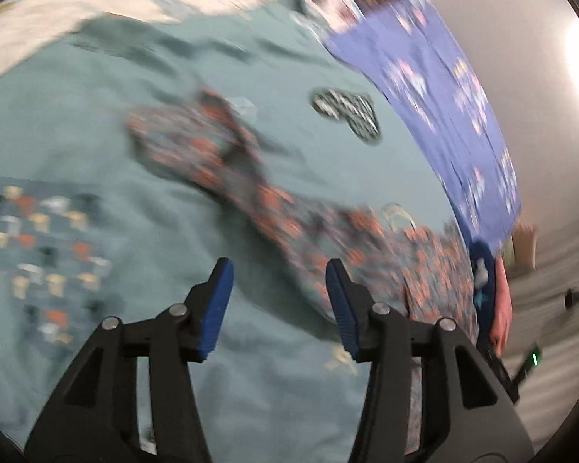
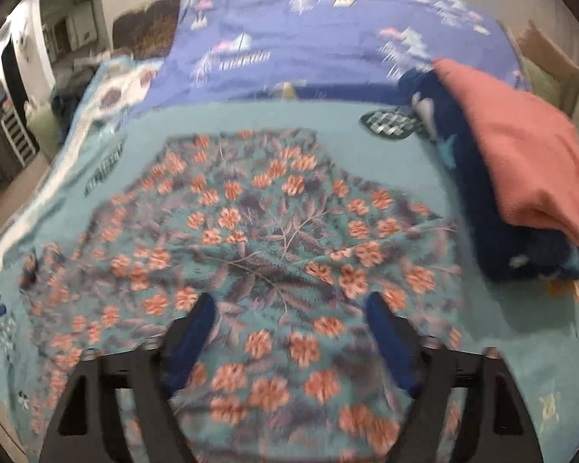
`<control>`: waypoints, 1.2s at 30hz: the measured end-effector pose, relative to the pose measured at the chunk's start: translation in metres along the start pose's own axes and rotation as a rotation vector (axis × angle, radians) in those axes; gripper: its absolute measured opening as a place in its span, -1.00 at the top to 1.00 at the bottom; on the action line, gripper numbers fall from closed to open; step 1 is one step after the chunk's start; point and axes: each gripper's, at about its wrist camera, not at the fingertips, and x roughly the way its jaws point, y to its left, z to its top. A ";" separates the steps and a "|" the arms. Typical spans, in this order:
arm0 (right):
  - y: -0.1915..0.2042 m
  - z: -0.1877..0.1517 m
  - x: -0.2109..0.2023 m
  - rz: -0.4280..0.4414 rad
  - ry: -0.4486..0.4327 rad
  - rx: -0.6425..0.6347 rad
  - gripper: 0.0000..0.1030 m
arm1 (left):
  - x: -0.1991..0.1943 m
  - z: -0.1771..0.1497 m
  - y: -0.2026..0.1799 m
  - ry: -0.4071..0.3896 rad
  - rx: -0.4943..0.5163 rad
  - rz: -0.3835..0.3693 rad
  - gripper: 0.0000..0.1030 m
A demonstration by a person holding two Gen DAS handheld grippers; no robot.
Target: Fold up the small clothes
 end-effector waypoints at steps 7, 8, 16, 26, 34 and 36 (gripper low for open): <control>0.014 -0.017 -0.050 0.167 -0.085 -0.001 -0.97 | -0.004 0.018 0.031 -0.133 -0.092 0.015 0.02; 0.017 -0.018 -0.054 0.161 -0.080 0.000 -1.00 | 0.002 0.022 0.031 -0.124 -0.103 0.005 0.02; 0.014 -0.030 -0.080 0.127 -0.098 0.046 -1.00 | 0.050 0.052 -0.022 -0.098 -0.031 0.068 -0.14; -0.005 -0.042 -0.076 0.175 -0.048 0.129 -1.00 | 0.141 0.086 -0.036 -0.016 0.020 0.418 -0.15; -0.022 -0.051 -0.074 0.250 -0.016 0.223 -1.00 | 0.120 0.082 -0.011 -0.062 0.000 0.391 0.92; -0.021 -0.052 -0.075 0.258 -0.020 0.221 -1.00 | 0.090 0.082 -0.002 -0.121 -0.043 0.277 0.92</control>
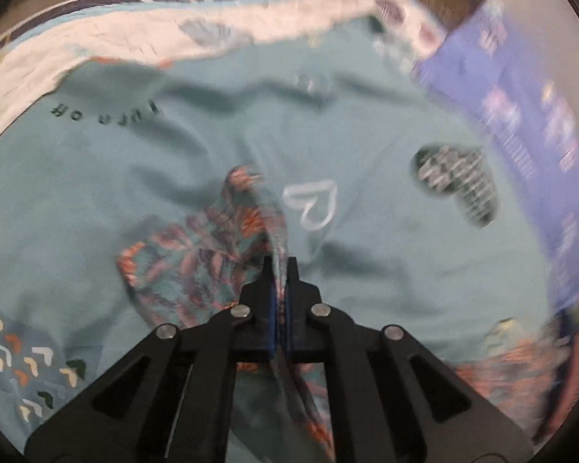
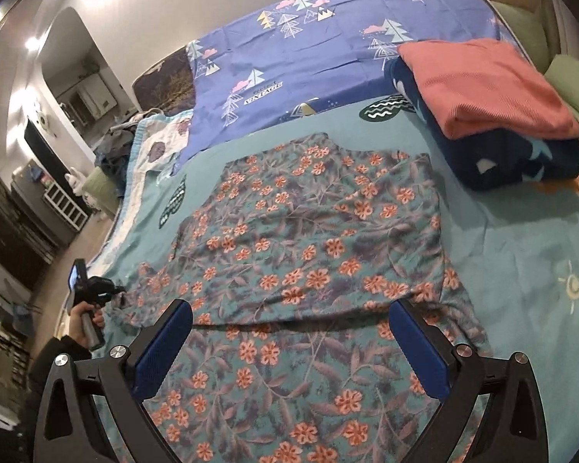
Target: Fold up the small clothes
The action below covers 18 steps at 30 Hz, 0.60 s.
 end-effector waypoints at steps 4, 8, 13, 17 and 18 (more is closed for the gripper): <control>0.010 -0.003 0.000 0.027 0.001 -0.019 -1.00 | -0.055 -0.001 0.017 -0.070 -0.048 -0.217 0.92; 0.023 -0.008 0.002 0.067 0.006 -0.034 -1.00 | -0.108 -0.007 0.006 -0.119 -0.055 -0.390 0.92; 0.041 -0.010 0.007 0.143 0.033 -0.033 -1.00 | -0.162 -0.030 -0.058 -0.177 0.140 -0.514 0.92; 0.057 -0.002 -0.003 0.192 0.016 -0.056 -1.00 | -0.189 -0.067 -0.119 -0.180 0.326 -0.614 0.92; 0.060 0.001 -0.007 0.204 0.008 -0.060 -1.00 | -0.193 -0.077 -0.131 -0.180 0.370 -0.624 0.92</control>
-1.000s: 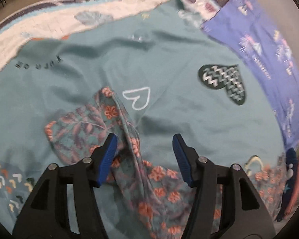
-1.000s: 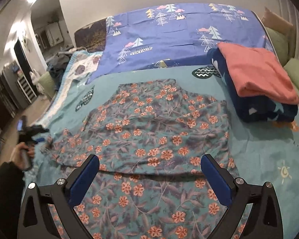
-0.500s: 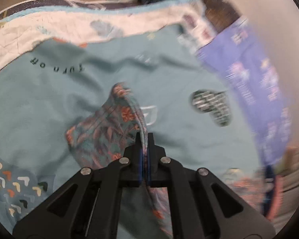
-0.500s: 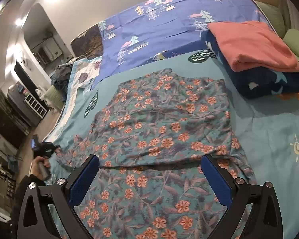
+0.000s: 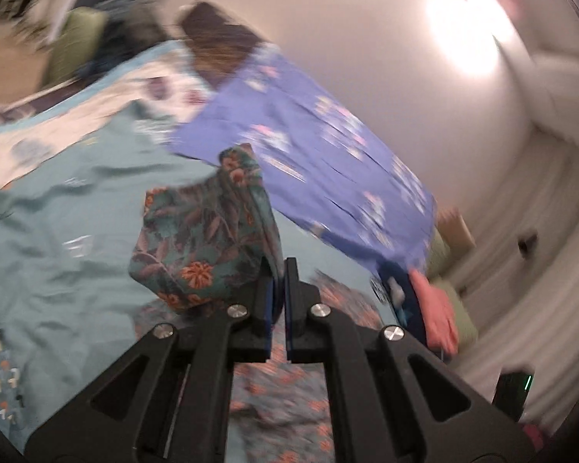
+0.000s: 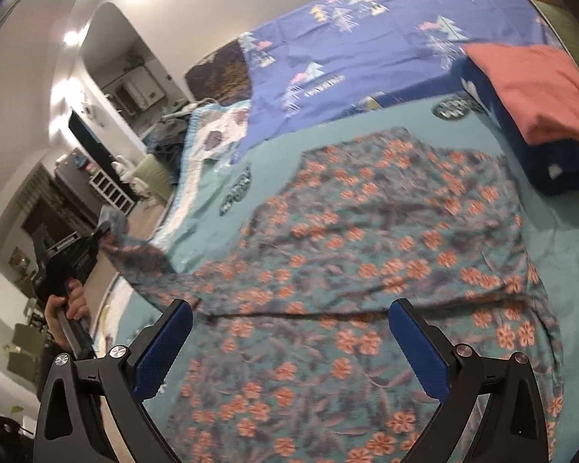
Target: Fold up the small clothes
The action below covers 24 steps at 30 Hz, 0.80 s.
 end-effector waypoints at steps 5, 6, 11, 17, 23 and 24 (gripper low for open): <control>0.008 0.011 -0.009 0.089 -0.012 0.014 -1.00 | 0.025 -0.057 -0.076 0.114 0.214 -0.102 0.92; 0.007 0.011 -0.010 0.097 -0.013 0.024 -1.00 | 0.032 -0.068 -0.084 0.136 0.243 -0.110 0.92; -0.012 0.007 -0.001 0.109 0.037 0.077 -1.00 | 0.068 -0.133 -0.114 0.272 0.420 -0.100 0.92; -0.049 0.012 0.062 0.169 0.253 0.157 -1.00 | 0.083 -0.183 -0.123 0.384 0.563 -0.063 0.92; -0.038 0.031 0.126 0.347 0.437 0.176 -1.00 | 0.073 -0.207 -0.136 0.389 0.758 -0.025 0.92; -0.033 0.032 0.135 0.357 0.459 0.165 -1.00 | 0.073 -0.210 -0.137 0.388 0.771 -0.022 0.92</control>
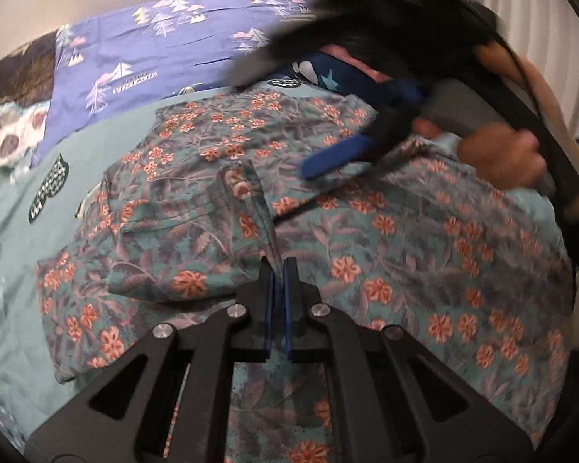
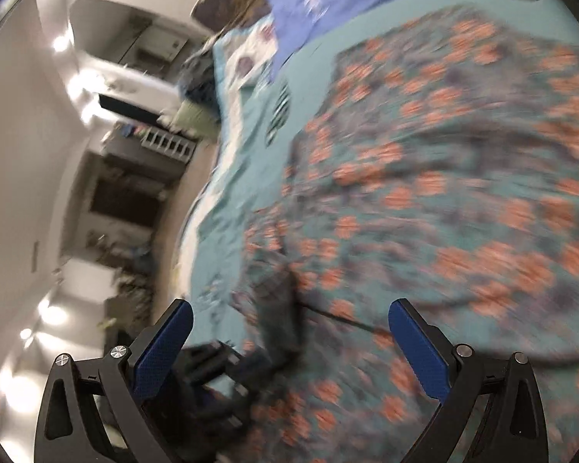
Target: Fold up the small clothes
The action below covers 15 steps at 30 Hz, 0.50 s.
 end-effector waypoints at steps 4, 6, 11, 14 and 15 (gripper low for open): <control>0.012 0.023 0.039 -0.052 0.092 -0.066 -0.94 | -0.001 -0.004 -0.004 0.012 0.048 0.015 0.92; 0.016 0.030 0.052 -0.086 0.129 -0.087 -0.91 | -0.001 -0.006 -0.006 0.014 0.058 0.019 0.92; 0.035 0.041 0.079 -0.187 0.223 -0.166 -0.35 | 0.002 -0.007 -0.011 0.016 0.068 0.028 0.92; 0.042 0.039 0.095 -0.233 0.296 -0.210 0.26 | 0.002 -0.008 -0.012 0.014 0.066 0.034 0.92; 0.045 0.035 0.100 -0.266 0.309 -0.237 0.36 | 0.000 -0.007 -0.014 0.012 0.064 0.036 0.92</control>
